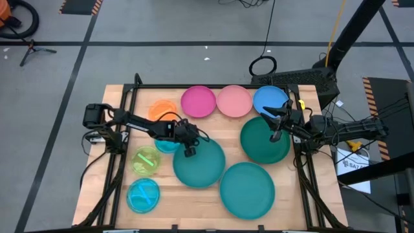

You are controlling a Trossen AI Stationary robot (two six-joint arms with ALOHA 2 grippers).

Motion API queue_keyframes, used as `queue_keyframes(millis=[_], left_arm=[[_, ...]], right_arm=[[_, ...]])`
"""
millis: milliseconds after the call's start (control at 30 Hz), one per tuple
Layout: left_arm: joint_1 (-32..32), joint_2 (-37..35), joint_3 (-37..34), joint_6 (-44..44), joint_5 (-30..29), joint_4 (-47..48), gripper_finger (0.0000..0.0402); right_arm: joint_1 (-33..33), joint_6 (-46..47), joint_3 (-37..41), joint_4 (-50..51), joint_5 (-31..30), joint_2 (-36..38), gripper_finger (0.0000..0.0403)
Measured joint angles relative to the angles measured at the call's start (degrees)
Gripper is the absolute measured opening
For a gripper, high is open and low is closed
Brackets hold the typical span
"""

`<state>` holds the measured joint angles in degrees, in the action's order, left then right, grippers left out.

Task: Stack plastic plates
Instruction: Stack the top dark blue plate on top of the green plate

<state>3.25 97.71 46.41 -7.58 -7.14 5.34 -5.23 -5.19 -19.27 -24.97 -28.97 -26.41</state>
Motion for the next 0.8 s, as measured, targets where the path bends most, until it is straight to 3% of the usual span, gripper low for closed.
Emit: queue_keyframes(millis=[167,567,800], left_arm=[[0.0,-2.7,-0.2,-2.0,0.6,0.9,0.0024],[0.1,-15.5,-0.3,-2.3,-1.3,3.3,0.0018],[0.1,-19.0,-0.3,-3.7,-1.7,2.1,0.0018]], right_arm=[[0.0,0.0,0.0,0.0,0.0,0.0,0.0123],[0.0,0.0,0.0,0.0,0.1,0.0,0.0123],[0.0,0.2,0.0,0.0,0.2,0.0,0.0123]])
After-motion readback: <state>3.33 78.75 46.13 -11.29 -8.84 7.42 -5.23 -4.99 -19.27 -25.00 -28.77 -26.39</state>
